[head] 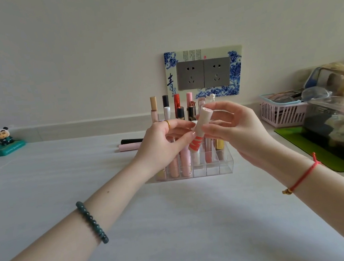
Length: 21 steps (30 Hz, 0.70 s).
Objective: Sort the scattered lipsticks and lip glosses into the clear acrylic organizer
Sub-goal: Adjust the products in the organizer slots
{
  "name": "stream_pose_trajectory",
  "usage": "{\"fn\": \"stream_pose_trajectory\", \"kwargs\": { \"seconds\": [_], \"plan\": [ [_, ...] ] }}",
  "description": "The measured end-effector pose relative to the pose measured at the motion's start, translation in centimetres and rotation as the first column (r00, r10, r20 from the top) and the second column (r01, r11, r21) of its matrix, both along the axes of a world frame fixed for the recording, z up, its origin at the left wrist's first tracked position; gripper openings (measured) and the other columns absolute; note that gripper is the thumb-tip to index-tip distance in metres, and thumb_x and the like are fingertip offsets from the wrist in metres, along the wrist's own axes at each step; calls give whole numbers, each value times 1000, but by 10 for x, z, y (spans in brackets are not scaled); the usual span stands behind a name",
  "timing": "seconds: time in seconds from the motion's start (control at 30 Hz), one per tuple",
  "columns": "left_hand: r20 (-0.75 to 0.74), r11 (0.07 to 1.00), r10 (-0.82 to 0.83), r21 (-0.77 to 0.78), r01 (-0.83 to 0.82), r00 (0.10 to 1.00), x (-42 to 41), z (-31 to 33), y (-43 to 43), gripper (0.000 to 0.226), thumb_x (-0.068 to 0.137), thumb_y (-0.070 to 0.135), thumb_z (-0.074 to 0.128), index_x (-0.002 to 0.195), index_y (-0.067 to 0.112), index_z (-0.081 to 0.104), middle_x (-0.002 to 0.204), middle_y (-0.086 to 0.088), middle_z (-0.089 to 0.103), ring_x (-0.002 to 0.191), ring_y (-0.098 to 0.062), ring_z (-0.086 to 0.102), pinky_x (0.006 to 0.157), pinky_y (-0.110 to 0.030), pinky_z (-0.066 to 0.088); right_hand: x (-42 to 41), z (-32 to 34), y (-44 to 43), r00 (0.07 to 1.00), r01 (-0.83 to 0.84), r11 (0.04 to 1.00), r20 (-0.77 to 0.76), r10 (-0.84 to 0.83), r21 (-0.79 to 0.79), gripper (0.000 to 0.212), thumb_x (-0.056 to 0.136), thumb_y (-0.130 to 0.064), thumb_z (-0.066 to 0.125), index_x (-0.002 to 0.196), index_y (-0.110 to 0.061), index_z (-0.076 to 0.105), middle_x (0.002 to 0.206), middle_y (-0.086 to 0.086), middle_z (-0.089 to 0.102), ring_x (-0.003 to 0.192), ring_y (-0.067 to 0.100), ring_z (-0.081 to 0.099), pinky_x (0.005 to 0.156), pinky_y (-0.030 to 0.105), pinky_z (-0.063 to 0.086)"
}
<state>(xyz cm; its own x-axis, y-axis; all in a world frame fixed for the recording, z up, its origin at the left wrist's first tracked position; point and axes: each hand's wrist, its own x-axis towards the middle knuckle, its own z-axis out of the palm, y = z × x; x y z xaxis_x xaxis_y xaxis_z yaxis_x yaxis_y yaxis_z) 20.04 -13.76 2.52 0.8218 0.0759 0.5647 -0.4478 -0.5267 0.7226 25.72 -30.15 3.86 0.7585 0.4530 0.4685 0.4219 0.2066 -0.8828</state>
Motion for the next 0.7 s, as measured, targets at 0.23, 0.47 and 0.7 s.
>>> {"fn": "stream_pose_trajectory", "kwargs": {
  "seconds": [0.23,0.47,0.7],
  "plan": [
    [41,989,87,120,-92,995,10,-3,-3,18,80,21,67,94,33,66,81,24,66,82,7,63,78,-5,47,0,-5,4,929,220,958,338,-149,-184,33,71,-6,74,99,-21,62,84,-13,63,71,-1,64,64,10,51],
    [54,986,115,117,-121,992,13,-5,-4,25,81,23,67,106,26,66,87,21,67,89,6,63,83,-9,46,3,-21,9,910,294,928,363,-199,-227,33,72,-5,73,99,-22,63,82,-13,63,71,0,64,64,12,54],
    [-11,957,172,239,-164,985,15,-7,-4,26,81,28,67,107,23,66,85,14,67,83,6,62,72,-1,44,5,-34,13,919,309,919,326,-222,-245,32,71,-5,74,91,-26,58,80,-7,64,72,7,65,62,18,54]
  ]
}}
